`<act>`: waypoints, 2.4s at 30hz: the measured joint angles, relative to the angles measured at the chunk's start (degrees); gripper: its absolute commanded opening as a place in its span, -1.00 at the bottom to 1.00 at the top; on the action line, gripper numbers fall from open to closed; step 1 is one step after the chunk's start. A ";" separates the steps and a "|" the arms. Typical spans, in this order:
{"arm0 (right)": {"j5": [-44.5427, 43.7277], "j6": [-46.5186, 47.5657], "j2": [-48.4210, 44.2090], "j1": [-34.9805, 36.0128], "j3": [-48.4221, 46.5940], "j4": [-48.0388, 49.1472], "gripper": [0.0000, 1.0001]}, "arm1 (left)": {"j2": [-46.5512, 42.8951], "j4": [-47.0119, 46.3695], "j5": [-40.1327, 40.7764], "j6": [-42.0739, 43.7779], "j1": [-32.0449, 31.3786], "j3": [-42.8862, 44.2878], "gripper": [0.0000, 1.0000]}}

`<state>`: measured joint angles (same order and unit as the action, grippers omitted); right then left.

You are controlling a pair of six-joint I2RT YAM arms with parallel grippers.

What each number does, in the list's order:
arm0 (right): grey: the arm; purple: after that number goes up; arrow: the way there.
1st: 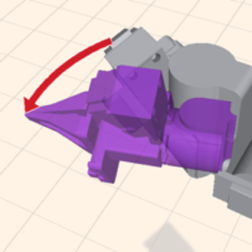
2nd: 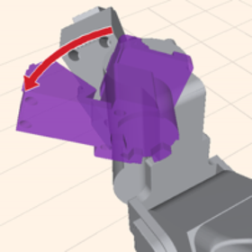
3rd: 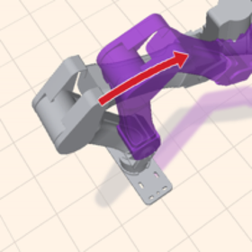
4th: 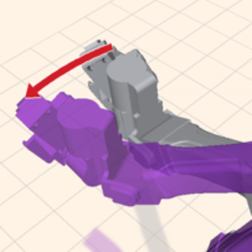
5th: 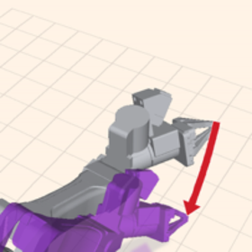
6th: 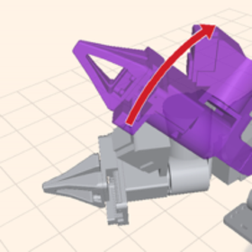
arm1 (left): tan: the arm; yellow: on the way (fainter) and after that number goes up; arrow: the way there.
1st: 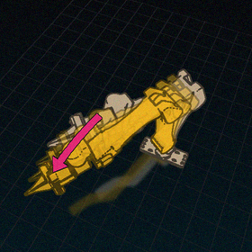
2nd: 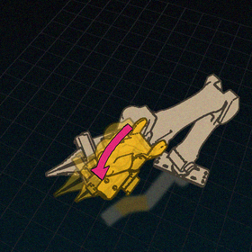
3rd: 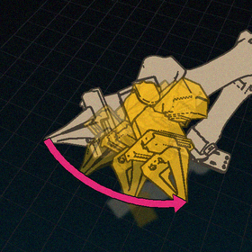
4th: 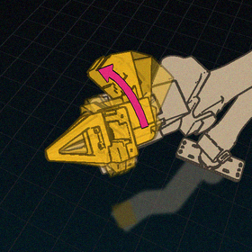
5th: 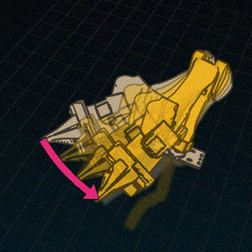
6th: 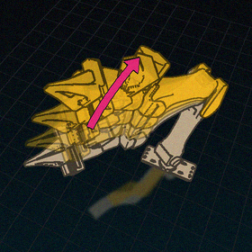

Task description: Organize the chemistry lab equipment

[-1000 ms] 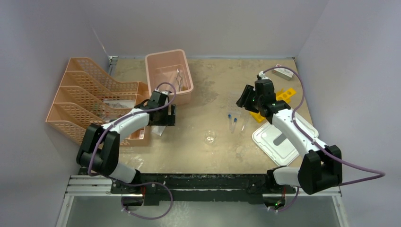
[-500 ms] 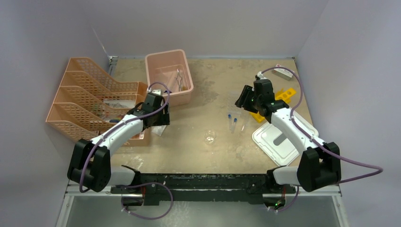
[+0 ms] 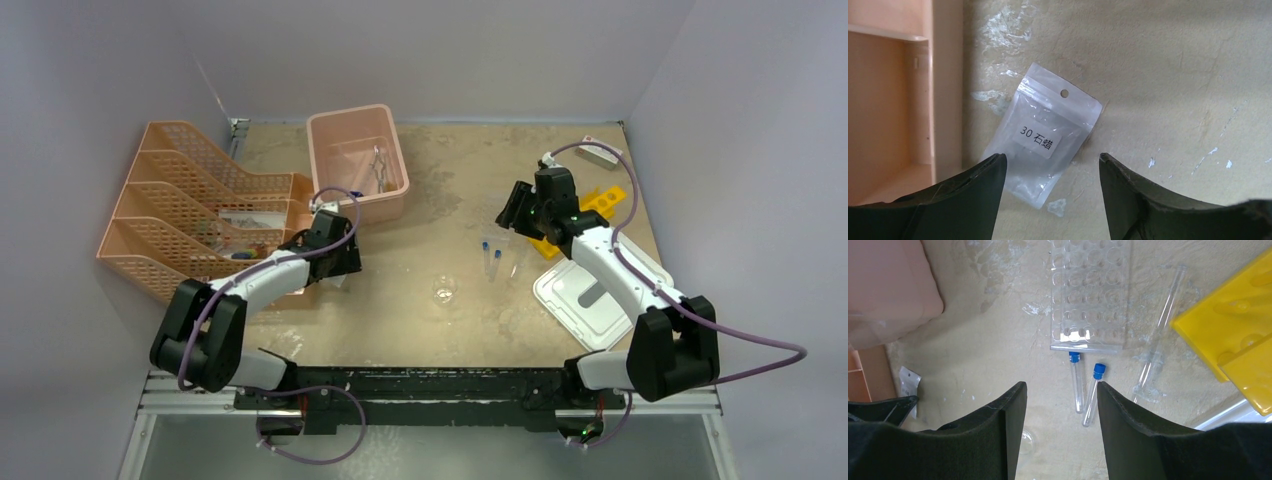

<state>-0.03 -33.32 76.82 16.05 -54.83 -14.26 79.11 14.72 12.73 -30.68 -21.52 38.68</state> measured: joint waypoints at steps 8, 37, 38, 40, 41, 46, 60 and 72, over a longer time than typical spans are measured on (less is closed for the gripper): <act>-0.02 0.02 0.00 0.00 0.00 -0.02 0.12 | 2.64 0.20 3.96 -4.72 -9.53 0.37 0.13; 1.01 0.09 -0.09 0.00 0.96 -0.17 0.12 | 12.02 18.91 6.56 0.33 -19.39 16.46 0.41; 1.03 0.09 -0.09 0.00 0.96 -0.20 0.12 | 12.04 18.88 6.01 0.39 -19.37 16.11 0.40; 1.03 0.09 -0.22 0.00 0.96 -0.20 0.12 | 12.22 18.88 5.03 0.52 -19.28 15.65 0.36; 1.03 0.09 -0.33 0.00 0.96 -0.22 0.12 | 12.44 18.73 4.44 0.52 -19.08 15.50 0.34; 1.03 0.09 -0.87 0.00 0.96 -0.24 0.12 | 14.14 17.51 1.53 0.48 -17.46 14.80 0.33; 0.98 0.09 -1.88 0.00 0.98 -0.35 0.12 | 13.44 14.40 1.05 -0.28 -15.78 13.05 -0.42; 0.98 0.09 -1.88 0.00 0.98 -0.44 0.12 | 13.44 15.34 2.89 -0.22 -15.67 13.35 -1.00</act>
<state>0.95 -33.23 74.94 16.05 -53.84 -14.70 92.55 30.06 15.62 -30.89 -37.19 52.03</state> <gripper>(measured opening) 0.562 0.019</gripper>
